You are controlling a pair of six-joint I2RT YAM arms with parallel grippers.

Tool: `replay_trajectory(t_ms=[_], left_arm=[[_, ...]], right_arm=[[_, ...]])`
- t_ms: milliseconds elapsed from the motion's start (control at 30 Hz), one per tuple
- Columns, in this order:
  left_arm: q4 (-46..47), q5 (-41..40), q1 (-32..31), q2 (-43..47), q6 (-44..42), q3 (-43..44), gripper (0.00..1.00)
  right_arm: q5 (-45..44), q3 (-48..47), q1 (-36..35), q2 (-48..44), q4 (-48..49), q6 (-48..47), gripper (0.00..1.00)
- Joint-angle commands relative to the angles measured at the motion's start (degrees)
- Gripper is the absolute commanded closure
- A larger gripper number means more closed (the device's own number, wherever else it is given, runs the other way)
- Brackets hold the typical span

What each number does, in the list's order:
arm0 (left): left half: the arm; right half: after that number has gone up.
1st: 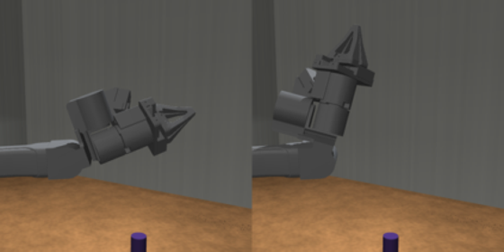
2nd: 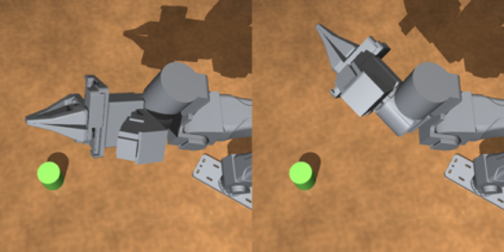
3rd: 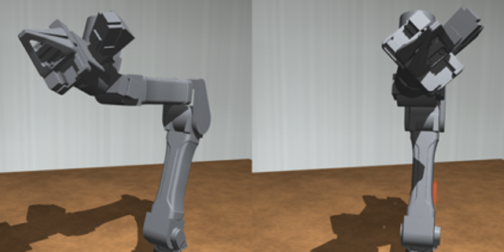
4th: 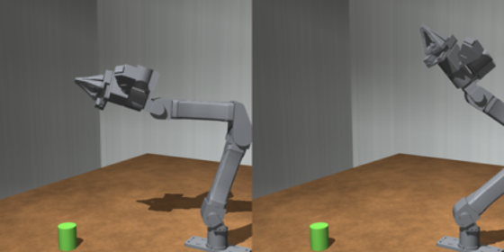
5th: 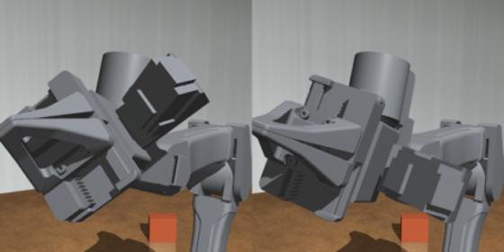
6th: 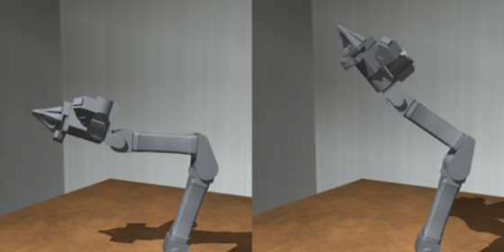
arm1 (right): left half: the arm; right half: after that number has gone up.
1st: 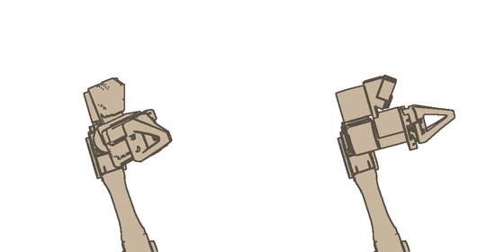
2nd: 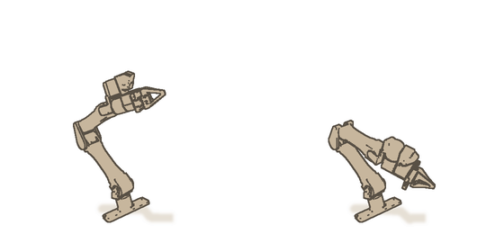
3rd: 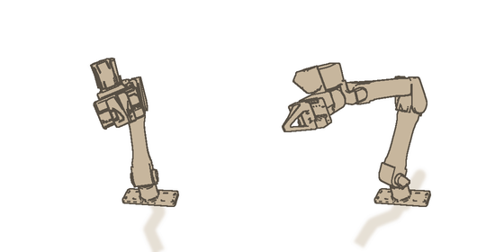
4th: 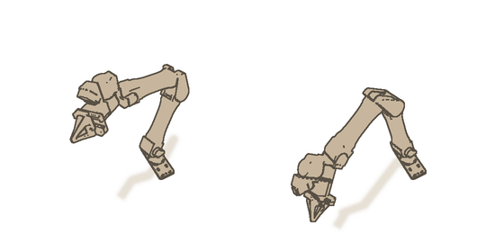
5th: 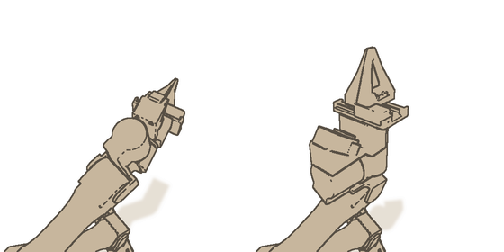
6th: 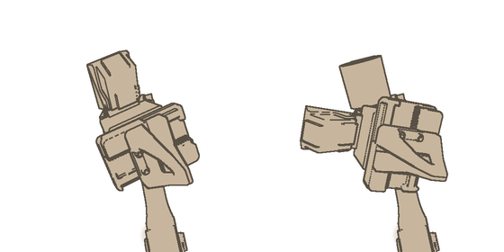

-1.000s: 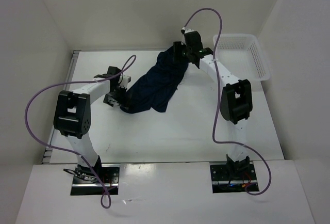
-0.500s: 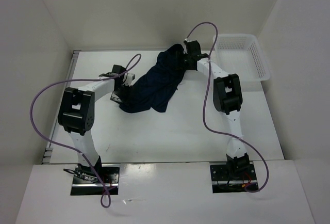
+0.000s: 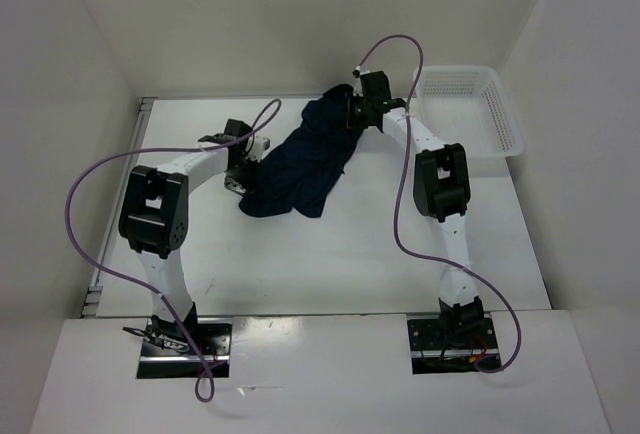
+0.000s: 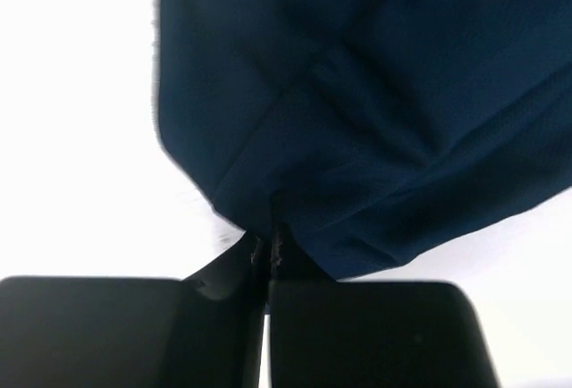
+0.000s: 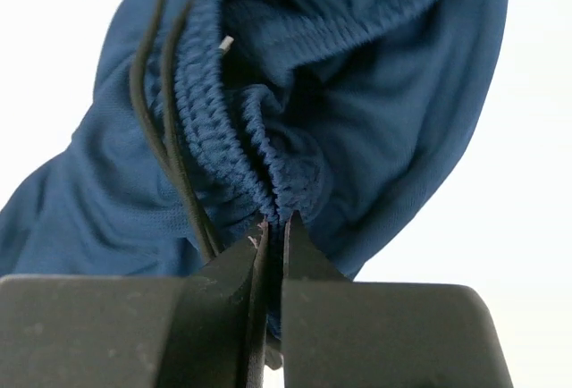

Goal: Fold and stack the shorts
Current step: Move the shorts to the center of the board

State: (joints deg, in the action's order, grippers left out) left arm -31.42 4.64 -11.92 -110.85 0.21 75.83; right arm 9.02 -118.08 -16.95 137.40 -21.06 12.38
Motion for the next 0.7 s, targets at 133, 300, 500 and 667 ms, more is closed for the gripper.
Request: replay_trajectory(t_ms=[133,300,500,667], left_arm=[[-1.8,-16.49,6.9,5.11,-0.21,20.21,1.0],[1.35,-27.66,8.84,8.36,-0.21,29.62,1.0],[4.69,-33.99,12.18,12.4,-0.21,35.26,1.0],[5.32,-34.62,13.5,18.02,-0.21,31.84,1.0]], right_arm=[[3.46,-13.82,4.37,-11.63,0.59,-1.23,1.0],[5.74,-23.15,6.4,-15.05,-0.47,1.23,1.0],[10.93,-21.14,8.07,-20.94,-1.0,3.09,1.0],[11.89,-13.86,10.27,-24.9,-1.0,5.11,1.0]])
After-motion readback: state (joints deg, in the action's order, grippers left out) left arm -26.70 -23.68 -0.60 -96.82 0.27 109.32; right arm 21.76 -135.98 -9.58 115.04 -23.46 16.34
